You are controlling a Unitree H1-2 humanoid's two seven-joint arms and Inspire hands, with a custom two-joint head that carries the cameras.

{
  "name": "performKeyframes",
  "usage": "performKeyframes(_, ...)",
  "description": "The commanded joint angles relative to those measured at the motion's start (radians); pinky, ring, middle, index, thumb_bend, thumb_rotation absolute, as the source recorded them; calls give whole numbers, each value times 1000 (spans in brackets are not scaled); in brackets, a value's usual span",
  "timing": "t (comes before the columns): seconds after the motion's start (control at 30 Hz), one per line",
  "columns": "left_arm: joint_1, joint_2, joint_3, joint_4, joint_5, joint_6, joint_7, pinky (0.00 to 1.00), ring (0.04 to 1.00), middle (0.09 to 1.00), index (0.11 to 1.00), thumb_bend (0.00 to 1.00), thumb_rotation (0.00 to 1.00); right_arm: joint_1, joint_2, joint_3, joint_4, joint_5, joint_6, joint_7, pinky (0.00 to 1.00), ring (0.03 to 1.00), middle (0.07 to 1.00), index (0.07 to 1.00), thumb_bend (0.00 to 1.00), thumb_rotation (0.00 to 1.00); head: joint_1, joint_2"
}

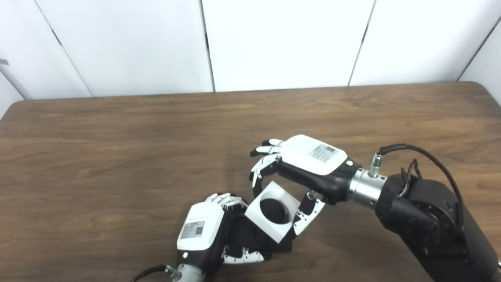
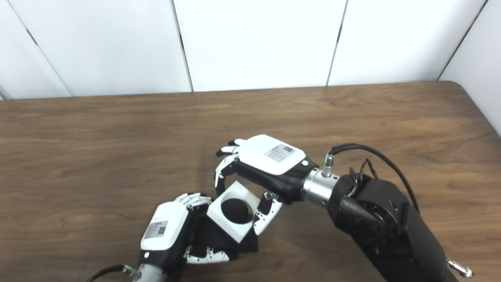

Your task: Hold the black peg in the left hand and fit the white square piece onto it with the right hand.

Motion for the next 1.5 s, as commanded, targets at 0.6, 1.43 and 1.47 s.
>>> performKeyframes(0.6, 7, -18, -17, -7, -3, 6, -51, 864, 817, 745, 481, 524, 52, 13, 39, 10, 8, -45, -88, -33, 965, 897, 740, 482, 523, 128, -8, 10)
performKeyframes(1.43, 3, -26, -19, -11, 22, 6, -47, 846, 801, 738, 486, 524, 69, 26, 108, 56, -12, -196, -86, 90, 966, 923, 788, 642, 998, 306, -11, 19)
performKeyframes(1.47, 2, -27, -19, -10, 30, 6, -45, 839, 795, 739, 488, 523, 75, 25, 110, 54, -14, -197, -86, 97, 973, 927, 795, 652, 1000, 325, -11, 19)
